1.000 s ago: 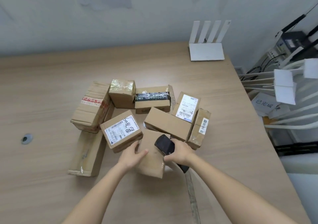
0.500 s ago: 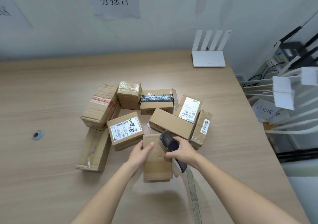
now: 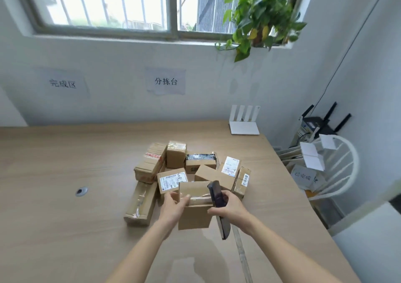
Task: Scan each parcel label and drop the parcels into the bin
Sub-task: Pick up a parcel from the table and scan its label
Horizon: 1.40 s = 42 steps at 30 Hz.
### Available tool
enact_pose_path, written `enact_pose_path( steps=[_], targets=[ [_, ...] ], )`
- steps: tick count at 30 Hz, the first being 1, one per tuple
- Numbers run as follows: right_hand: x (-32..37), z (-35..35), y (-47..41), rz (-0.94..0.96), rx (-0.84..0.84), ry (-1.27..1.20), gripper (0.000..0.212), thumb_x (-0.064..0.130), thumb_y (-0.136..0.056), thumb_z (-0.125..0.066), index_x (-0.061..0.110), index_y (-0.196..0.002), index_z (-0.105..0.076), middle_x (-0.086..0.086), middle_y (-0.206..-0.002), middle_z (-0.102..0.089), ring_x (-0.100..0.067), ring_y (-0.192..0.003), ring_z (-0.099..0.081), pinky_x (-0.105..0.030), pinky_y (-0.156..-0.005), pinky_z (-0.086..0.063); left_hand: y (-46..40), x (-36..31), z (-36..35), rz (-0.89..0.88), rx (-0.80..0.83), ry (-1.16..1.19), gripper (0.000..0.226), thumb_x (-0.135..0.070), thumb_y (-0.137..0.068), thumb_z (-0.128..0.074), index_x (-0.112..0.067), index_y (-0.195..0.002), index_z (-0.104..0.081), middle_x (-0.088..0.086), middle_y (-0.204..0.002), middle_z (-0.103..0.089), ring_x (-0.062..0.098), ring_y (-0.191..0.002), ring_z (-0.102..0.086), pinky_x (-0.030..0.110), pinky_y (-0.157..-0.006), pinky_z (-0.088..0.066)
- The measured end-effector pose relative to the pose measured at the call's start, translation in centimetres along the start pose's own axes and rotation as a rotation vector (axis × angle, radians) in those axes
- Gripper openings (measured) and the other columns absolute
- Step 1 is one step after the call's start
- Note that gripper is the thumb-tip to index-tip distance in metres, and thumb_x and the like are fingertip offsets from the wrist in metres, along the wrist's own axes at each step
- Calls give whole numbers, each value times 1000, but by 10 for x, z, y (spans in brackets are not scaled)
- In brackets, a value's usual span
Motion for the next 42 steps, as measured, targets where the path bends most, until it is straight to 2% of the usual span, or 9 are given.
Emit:
enact_pose_path(
  steps=[4, 7, 12, 16, 21, 29, 33, 37, 42],
  targets=[
    [36, -7, 57, 77, -32, 30, 72, 33, -66, -91, 20, -127, -57, -1, -118, -64, -18, -111, -63, -34, -97, -56, 58, -21, 33, -83, 69, 2, 70, -37, -92, -67, -28, -152, -32, 7, -135, -55, 23, -117, -56, 41, -97, -51],
    [59, -8, 88, 122, -21, 56, 54, 21, -72, -90, 18, -118, -62, -3, -110, -67, -18, -104, -64, -29, -92, -55, 93, -37, 55, -142, 97, 64, 62, -22, -92, -69, -31, -146, -39, 9, -119, -63, 20, -101, -61, 30, -71, -52],
    [94, -9, 128, 184, -68, 81, 63, 23, -62, -92, 16, -118, -64, -7, -109, -71, -21, -101, -70, -37, -91, -60, 132, -60, 86, -228, 68, 126, 49, 1, -89, -67, -18, -129, -46, 15, -111, -66, 21, -93, -68, 33, -69, -59],
    [117, -9, 154, 217, -99, 66, 52, 9, -79, -85, 11, -125, -60, -2, -104, -66, -6, -84, -64, -11, -57, -49, 155, -82, 97, -265, 21, 233, 40, -13, -91, -70, -11, -121, -45, 20, -120, -61, 31, -106, -65, 46, -85, -58],
    [138, -2, 170, 262, -139, 80, 63, 21, -73, -90, 16, -128, -59, -4, -117, -67, -14, -103, -66, -23, -78, -57, 162, -103, 95, -310, -45, 266, 65, -68, -65, -75, -26, -107, -48, 12, -110, -66, 28, -100, -68, 52, -88, -57],
    [162, 24, 193, 300, -171, 132, 74, 33, -57, -91, 20, -123, -60, -3, -114, -68, -18, -105, -68, -41, -92, -61, 187, -138, 86, -369, -105, 253, 41, -45, -90, -66, -20, -122, -60, 6, -114, -66, 23, -100, -65, 40, -81, -58],
    [166, 38, 197, 317, -163, 174, 70, 23, -72, -91, 19, -132, -55, -1, -119, -64, -16, -106, -64, -30, -82, -61, 184, -145, 78, -344, -31, 293, 43, -36, -84, -68, -25, -126, -63, 5, -109, -70, 26, -98, -68, 52, -84, -59],
    [164, 49, 198, 326, -187, 207, 68, 22, -72, -91, 17, -130, -58, 2, -117, -65, -11, -103, -63, -27, -83, -59, 185, -149, 71, -375, 37, 310, 33, -23, -90, -67, -32, -121, -57, 6, -117, -67, 24, -102, -66, 51, -84, -59],
    [166, 60, 196, 357, -210, 213, 62, 21, -70, -90, 17, -125, -61, 0, -116, -67, -12, -104, -64, -27, -86, -57, 186, -153, 65, -345, 127, 281, 56, -17, -84, -73, -44, -127, -50, 9, -114, -67, 28, -102, -67, 44, -76, -59]
  ],
)
Point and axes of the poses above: each hand's wrist, its own y-axis away from the middle knuckle, its own z-axis out of the back of the hand, x = y × z, the point moved 1 cm from there along -y, towards the middle knuckle
